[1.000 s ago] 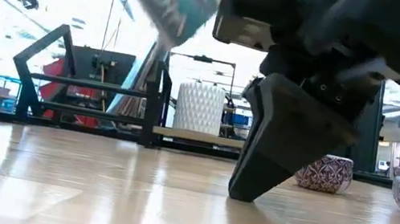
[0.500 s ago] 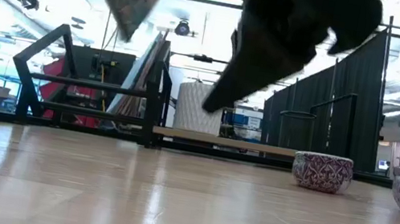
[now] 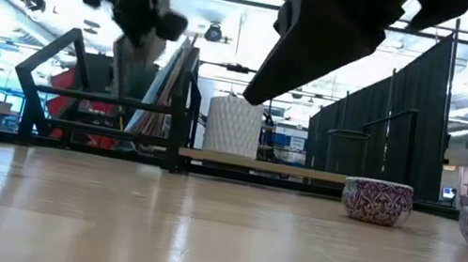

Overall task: Stock shelves
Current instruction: Put the brown book on the bookshelf

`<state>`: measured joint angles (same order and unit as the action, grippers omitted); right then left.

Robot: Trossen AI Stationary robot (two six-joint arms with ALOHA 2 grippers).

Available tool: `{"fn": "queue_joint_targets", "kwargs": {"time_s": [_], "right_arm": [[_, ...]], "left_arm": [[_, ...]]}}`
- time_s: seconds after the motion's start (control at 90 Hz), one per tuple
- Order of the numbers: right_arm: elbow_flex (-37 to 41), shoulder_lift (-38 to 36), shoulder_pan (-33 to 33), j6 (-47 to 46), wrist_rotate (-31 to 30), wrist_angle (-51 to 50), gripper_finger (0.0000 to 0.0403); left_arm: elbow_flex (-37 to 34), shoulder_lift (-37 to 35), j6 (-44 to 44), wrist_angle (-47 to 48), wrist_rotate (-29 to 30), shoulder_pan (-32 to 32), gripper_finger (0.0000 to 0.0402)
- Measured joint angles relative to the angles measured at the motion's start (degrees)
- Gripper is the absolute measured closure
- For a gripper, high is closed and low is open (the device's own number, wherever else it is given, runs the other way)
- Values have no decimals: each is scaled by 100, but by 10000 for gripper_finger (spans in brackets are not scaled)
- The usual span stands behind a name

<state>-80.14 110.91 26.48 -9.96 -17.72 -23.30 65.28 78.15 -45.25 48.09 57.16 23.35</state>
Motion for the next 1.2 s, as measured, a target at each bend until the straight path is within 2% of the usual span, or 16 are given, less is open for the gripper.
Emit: {"fn": "queue_joint_targets", "kwargs": {"time_s": [0.122, 0.344, 0.8, 0.978, 1.2], "right_arm": [[0, 0, 11, -27, -6, 5, 403], [-7, -2, 5, -20, -14, 9, 403], [-10, -4, -2, 47, -14, 79, 402], [-11, -7, -2, 52, -14, 79, 402], [-11, -7, -7, 64, -14, 79, 402]], "left_arm": [[-328, -2, 311, -981, -415, 354, 401], [-564, -4, 305, -1366, -664, 476, 387], [-550, -4, 355, -1392, -839, 392, 272], [-220, -4, 1058, -1391, -872, 266, 260], [538, -11, 1720, -1125, -843, 60, 259]]}}
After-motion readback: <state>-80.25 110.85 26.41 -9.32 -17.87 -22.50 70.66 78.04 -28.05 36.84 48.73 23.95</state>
